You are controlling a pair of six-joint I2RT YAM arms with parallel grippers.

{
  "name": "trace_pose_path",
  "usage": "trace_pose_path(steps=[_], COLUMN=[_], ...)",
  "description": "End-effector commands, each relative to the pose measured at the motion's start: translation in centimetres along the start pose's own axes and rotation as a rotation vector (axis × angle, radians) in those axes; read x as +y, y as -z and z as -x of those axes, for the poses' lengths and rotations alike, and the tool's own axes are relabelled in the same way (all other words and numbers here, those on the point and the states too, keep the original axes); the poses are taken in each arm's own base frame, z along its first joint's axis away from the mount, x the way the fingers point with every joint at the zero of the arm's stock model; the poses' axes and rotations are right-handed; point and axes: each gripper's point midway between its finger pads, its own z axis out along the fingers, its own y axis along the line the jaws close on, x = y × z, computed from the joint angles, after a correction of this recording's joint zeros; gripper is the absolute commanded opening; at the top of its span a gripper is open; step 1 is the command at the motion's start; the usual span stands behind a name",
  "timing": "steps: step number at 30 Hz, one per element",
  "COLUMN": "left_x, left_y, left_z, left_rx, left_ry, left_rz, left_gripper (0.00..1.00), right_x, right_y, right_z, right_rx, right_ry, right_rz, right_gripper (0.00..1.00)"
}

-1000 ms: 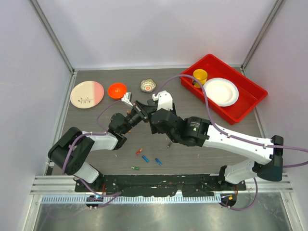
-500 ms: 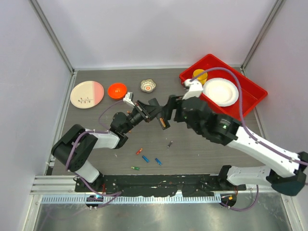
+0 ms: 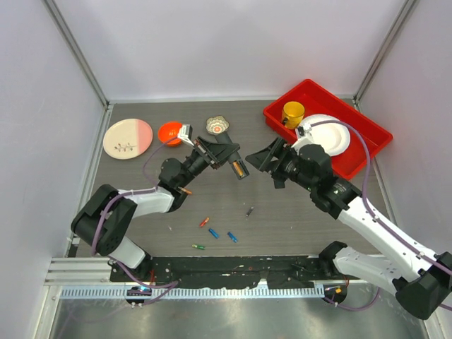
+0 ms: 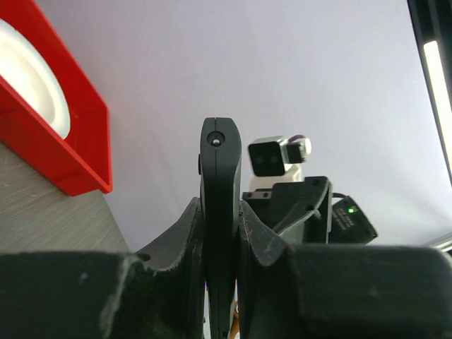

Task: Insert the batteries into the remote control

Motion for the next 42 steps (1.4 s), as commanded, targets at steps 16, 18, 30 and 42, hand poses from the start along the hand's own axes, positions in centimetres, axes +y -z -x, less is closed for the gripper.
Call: trace_pose_path(steps=[16,18,30,42], left_x=[-13.4,-13.5,-13.1,-12.7], left_y=[-1.0,-1.1,-1.2,-1.3], left_z=[1.5,1.5,1.2,1.1], left_rx=[0.004,0.011,0.022,0.027], left_ry=[-0.081,-0.080,-0.077,-0.075], left_rz=[-0.439,-0.443,-0.434,-0.427], left_gripper=[0.00,0.00,0.00,0.00], right_x=[7.4,7.6,7.6,7.4], right_y=[1.5,1.4,0.2,-0.4], right_z=[3.0,3.0,2.7,2.4], right_rx=[0.028,0.034,0.075,0.095], right_ry=[-0.080,-0.077,-0.087,-0.091], right_rz=[0.326,0.327,0.310,0.307], right_gripper=[0.82,0.82,0.81,0.80])
